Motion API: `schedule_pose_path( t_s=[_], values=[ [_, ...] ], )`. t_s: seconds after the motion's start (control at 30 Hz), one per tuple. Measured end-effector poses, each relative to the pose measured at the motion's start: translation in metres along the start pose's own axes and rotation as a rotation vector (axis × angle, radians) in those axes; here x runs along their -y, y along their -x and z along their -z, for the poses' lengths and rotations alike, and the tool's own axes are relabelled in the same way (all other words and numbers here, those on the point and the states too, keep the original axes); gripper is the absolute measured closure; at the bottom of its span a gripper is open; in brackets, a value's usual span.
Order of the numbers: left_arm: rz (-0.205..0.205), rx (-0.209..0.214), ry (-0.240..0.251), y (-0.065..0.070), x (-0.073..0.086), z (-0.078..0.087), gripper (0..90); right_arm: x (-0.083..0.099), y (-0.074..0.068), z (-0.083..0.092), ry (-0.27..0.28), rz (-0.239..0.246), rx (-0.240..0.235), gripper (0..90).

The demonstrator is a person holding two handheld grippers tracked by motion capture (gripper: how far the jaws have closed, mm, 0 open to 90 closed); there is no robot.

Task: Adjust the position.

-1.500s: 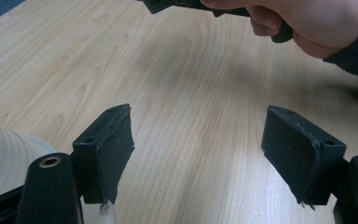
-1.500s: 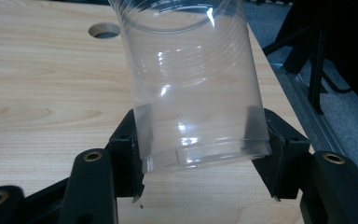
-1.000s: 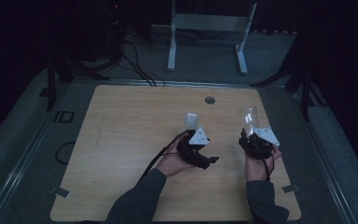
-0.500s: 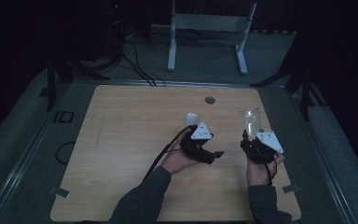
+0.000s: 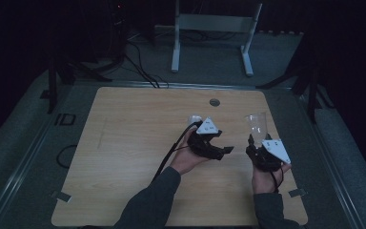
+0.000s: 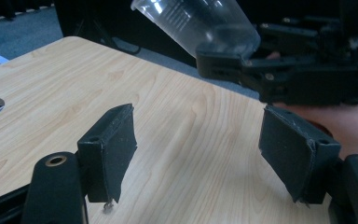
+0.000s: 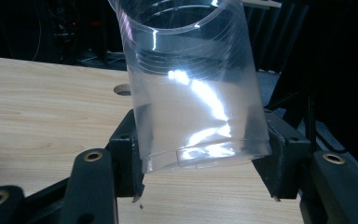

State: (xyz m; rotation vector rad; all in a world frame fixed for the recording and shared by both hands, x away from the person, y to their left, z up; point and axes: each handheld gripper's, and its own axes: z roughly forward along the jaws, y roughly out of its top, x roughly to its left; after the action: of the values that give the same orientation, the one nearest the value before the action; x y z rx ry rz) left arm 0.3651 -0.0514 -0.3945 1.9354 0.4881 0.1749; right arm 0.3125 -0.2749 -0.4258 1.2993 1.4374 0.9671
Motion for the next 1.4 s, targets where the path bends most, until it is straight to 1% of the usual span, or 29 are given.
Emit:
schedule_pose_path(
  t_s=[0.07, 0.17, 0.23, 0.33, 0.5, 0.63, 0.67, 0.9, 1.0, 1.1, 1.2, 1.4],
  values=[
    [-0.008, 0.002, -0.004, 0.0, -0.001, -0.001, 26.8, 0.001, 0.0, 0.001, 0.012, -0.003, 0.002, 42.0],
    [-0.008, 0.001, -0.008, 0.001, -0.002, -0.003, 26.8, 0.002, -0.001, 0.002, 0.021, -0.004, 0.002, 42.0],
    [0.003, 0.001, 0.0, 0.001, -0.005, -0.005, 26.8, 0.002, -0.001, 0.004, 0.04, -0.004, 0.003, 42.0],
    [0.005, -0.001, 0.007, 0.003, -0.009, -0.006, 26.8, 0.002, -0.002, 0.006, 0.06, -0.003, 0.003, 41.9],
    [-0.007, 0.001, 0.015, 0.007, -0.015, -0.008, 26.8, 0.003, -0.003, 0.008, 0.074, -0.005, 0.0, 41.9],
    [-0.006, 0.002, 0.019, 0.009, -0.017, -0.01, 26.8, 0.004, -0.004, 0.01, 0.086, -0.001, -0.001, 41.9],
    [-0.001, 0.004, 0.021, 0.01, -0.018, -0.01, 26.8, 0.004, -0.004, 0.011, 0.089, -0.003, -0.001, 41.9],
    [0.005, 0.014, 0.034, 0.014, -0.024, -0.014, 26.8, 0.004, -0.005, 0.019, 0.121, 0.003, -0.007, 41.9],
    [0.017, 0.017, 0.041, 0.016, -0.026, -0.016, 26.8, 0.005, -0.006, 0.022, 0.133, 0.007, -0.012, 41.9],
    [0.023, 0.016, 0.035, 0.017, -0.027, -0.019, 26.8, 0.007, -0.007, 0.025, 0.146, 0.019, -0.013, 41.9],
    [0.026, 0.014, 0.034, 0.016, -0.028, -0.02, 26.8, 0.008, -0.008, 0.026, 0.148, 0.021, -0.017, 41.9],
    [0.052, 0.022, 0.042, 0.016, -0.03, -0.022, 26.7, 0.011, -0.008, 0.029, 0.16, 0.022, -0.02, 41.8]
  ],
)
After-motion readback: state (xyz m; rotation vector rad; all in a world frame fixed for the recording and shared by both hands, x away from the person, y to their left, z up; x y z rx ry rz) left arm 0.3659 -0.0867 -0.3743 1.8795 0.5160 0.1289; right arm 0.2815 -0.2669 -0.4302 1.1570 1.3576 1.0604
